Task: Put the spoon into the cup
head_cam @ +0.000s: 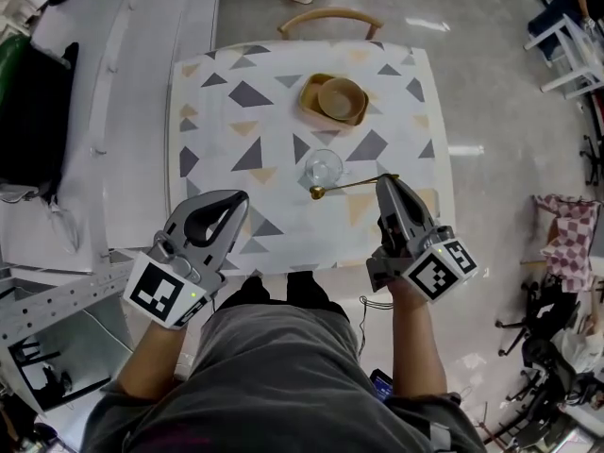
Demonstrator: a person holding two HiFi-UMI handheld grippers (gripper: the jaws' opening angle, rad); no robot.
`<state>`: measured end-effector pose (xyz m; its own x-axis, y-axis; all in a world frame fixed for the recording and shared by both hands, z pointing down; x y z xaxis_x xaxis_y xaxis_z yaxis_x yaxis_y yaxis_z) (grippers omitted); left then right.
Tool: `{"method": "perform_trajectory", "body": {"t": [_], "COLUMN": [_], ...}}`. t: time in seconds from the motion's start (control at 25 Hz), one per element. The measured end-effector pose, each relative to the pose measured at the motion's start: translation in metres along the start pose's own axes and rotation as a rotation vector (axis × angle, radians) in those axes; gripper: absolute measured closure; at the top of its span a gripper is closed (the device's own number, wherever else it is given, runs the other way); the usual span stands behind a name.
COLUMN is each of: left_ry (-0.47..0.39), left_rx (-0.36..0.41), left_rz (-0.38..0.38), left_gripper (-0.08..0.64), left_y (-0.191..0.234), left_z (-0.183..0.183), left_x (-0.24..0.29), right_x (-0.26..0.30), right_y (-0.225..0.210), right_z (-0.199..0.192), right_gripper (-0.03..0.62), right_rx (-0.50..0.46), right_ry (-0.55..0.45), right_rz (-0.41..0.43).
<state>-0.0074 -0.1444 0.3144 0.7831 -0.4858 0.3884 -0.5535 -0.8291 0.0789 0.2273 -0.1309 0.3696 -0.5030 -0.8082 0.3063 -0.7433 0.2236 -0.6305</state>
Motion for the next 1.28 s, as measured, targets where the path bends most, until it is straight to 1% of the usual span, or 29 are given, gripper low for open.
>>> {"method": "perform_trajectory", "body": {"t": [0.4,0.48,0.56,0.68,0.76,0.8,0.92,1.08,1.28], "left_ry": [0.041,0.063,0.11,0.112,0.16,0.17,0.148,0.194,0.205], "left_rx": [-0.049,-0.058,-0.074,-0.078,-0.093,-0.097,-0.095,-0.112,-0.134], "left_rz": [0.065,0.07,0.07,0.074,0.068,0.067,0.076,0.067,0.063], "left_gripper": [0.545,0.545,0.545,0.545,0.545,0.545,0.545,0.545,0.545], "left_y": [0.007,0.008,0.007,0.007,0.006,0.006,0.01,0.011,0.012], "left_z": [-0.014,-0.019,-0.03,-0.032,-0.044,-0.047,-0.046,-0.06,-0.071], "left_x": [0.024,0.027,0.029,0.033,0.034,0.034,0.036,0.039,0.041], "right_x": [0.033,0.038,0.043,0.05,0.054,0.056,0.064,0.077,0.087], "right_y": [-0.046,-0.053,-0.06,-0.07,-0.074,-0.076,-0.082,-0.09,-0.093], "right_z": [0.006,0.007,0.006,0.004,0.0,-0.002,-0.009,-0.021,-0.03], "right_gripper": [0.569,0.569,0.569,0.569,0.569,0.569,0.569,0.569,0.569], "right_rx": [0.011,0.012,0.014,0.016,0.015,0.015,0.011,0.01,-0.004], "right_ry": [0.068,0.074,0.08,0.092,0.101,0.106,0.12,0.145,0.163], "right_rz": [0.017,0.016,0.014,0.008,0.005,0.003,-0.001,-0.014,-0.022]}}
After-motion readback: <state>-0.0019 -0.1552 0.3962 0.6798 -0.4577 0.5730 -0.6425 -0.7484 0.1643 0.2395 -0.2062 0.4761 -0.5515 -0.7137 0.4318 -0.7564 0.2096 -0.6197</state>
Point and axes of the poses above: the fingertips, and each gripper's own axes: x forward along the fingers, y to its left, z out of its top, the point moved 2 cm from there along -x, backward along the fingers, and after that the axes turned 12 degrees about y, right-handed, at the moved point
